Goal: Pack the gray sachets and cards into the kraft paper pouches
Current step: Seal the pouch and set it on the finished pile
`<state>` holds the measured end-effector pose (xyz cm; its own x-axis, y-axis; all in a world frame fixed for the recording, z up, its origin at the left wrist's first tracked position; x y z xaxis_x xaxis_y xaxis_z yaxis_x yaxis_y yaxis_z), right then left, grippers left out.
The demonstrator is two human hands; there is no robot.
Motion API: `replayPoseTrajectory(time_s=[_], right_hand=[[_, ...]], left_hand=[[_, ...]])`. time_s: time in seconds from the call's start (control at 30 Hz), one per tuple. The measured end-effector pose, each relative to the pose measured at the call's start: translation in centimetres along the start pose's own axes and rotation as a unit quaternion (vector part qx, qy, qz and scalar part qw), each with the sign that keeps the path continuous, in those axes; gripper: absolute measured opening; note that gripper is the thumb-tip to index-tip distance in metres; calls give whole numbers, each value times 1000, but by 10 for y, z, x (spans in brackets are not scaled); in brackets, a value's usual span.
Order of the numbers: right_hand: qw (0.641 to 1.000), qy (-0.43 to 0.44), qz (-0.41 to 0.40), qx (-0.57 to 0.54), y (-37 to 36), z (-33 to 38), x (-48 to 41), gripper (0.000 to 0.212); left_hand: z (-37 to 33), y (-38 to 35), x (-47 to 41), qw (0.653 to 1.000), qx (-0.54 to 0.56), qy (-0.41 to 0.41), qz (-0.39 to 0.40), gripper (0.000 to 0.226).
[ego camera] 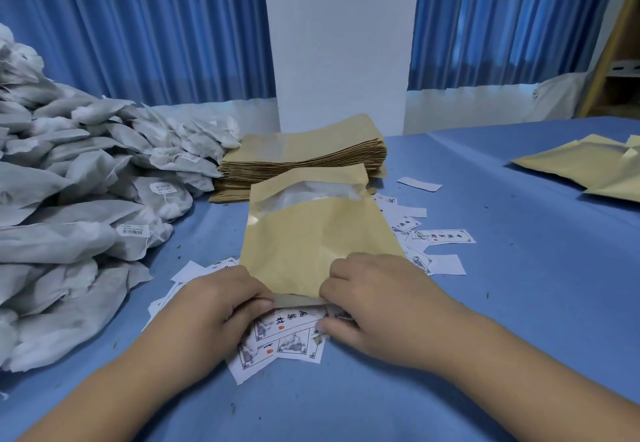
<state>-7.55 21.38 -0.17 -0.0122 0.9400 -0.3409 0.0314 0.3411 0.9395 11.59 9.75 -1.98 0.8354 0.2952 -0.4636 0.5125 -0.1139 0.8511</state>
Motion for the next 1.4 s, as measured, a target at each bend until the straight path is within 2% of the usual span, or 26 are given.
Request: replayPoseTrajectory(time_s=[0.1,0.17,0.3,0.4,0.5,0.57,0.63,0.73,0.9,1.07,1.17,1.2,1.4], right_hand=[[998,-3,-35,48,-7,4,-10,15],[996,-25,-72,45,-12,4,-7,25],[990,-36,-126,43,-17,2,-4,31],[986,-45,-154,31,-15,4,-4,26],[988,-20,-151,32,-16,9,-6,17],[987,3,-148,54,-17,14,-10,21],[984,17,-156,84,-16,18,-17,29],[979,27,-173,101,-15,22,-25,32],[980,3,-172,101,-23,26,-23,36],[980,1,-172,99,-24,29,-21,35],[979,3,-181,93,-24,30,-22,34],[979,6,-183,93,-23,31,-22,34],[980,-30,-182,76,-22,27,-15,30]], left_hand=[[1,5,3,1000,16,18,-10,20],[2,9,7,1000,-7,21,-6,30],[-1,18,8,995,-96,-11,-21,16],[-2,21,6,994,-103,-21,-35,4],[1,21,5,996,-50,5,-71,1],[0,20,5,996,-55,1,-69,3],[-3,19,4,993,-106,-22,-48,1],[-4,14,0,983,-171,-65,-22,18],[-2,6,-6,978,-174,-100,-56,9],[-1,3,-5,979,-176,-87,-50,23],[-7,1,-9,969,-208,-120,-50,7],[-9,0,-11,968,-214,-122,-56,12],[-11,2,-8,965,-227,-97,-84,13]])
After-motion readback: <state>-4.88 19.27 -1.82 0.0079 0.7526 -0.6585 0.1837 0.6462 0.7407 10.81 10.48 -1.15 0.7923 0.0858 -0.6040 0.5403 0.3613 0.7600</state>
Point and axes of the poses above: each hand's wrist, its own x-axis away from the middle knuckle, its own y-axis out of the back of the hand, z = x × y, the point moved 1 cm from there along -x, towards the middle knuckle, and after that the axes turned 13 degrees about -y, right-handed, at the moved point
